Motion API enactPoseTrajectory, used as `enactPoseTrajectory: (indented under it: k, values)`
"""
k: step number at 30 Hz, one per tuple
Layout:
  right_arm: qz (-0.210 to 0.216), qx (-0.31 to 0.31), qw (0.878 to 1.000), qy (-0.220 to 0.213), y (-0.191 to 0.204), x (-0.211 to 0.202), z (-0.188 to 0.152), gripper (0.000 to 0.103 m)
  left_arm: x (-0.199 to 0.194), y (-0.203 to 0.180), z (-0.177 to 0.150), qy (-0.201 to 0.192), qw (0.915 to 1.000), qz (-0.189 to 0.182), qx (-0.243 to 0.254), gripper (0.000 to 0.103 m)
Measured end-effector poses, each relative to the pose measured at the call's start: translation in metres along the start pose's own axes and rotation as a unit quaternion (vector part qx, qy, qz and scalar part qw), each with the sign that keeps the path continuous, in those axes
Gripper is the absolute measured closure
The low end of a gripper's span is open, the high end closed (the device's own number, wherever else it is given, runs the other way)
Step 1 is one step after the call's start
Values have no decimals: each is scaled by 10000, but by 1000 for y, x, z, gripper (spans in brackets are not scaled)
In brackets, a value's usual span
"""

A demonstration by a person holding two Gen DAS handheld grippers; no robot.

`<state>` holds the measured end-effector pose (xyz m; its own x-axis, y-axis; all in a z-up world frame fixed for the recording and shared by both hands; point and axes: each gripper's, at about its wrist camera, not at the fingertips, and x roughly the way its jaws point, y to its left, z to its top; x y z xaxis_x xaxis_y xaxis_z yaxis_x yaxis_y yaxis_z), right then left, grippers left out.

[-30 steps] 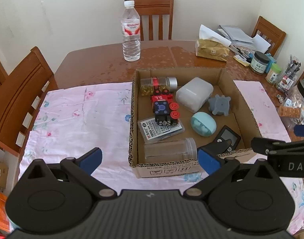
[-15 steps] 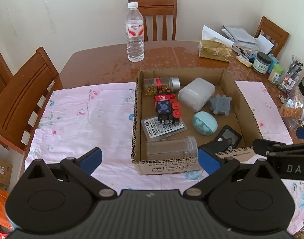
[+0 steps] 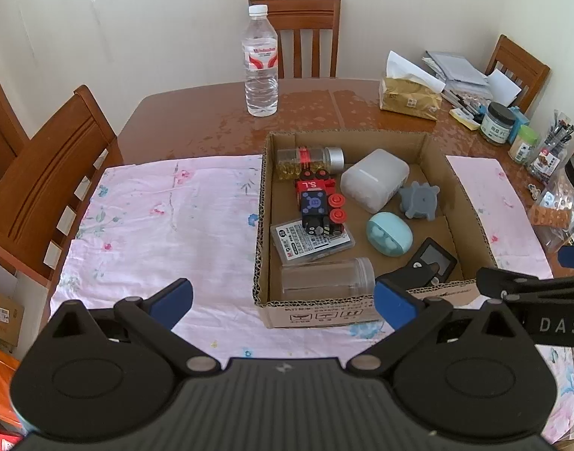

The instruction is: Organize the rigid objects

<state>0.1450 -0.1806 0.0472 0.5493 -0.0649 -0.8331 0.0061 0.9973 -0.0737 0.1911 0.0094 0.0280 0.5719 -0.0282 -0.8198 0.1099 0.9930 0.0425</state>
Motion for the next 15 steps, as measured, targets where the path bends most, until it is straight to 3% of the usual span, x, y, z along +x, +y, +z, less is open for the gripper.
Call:
enactPoseTrajectory:
  k: [15]
  values:
    - [-27,8,10000,5,0,2,4,0,3,1,4,15,10000,21,-4,1]
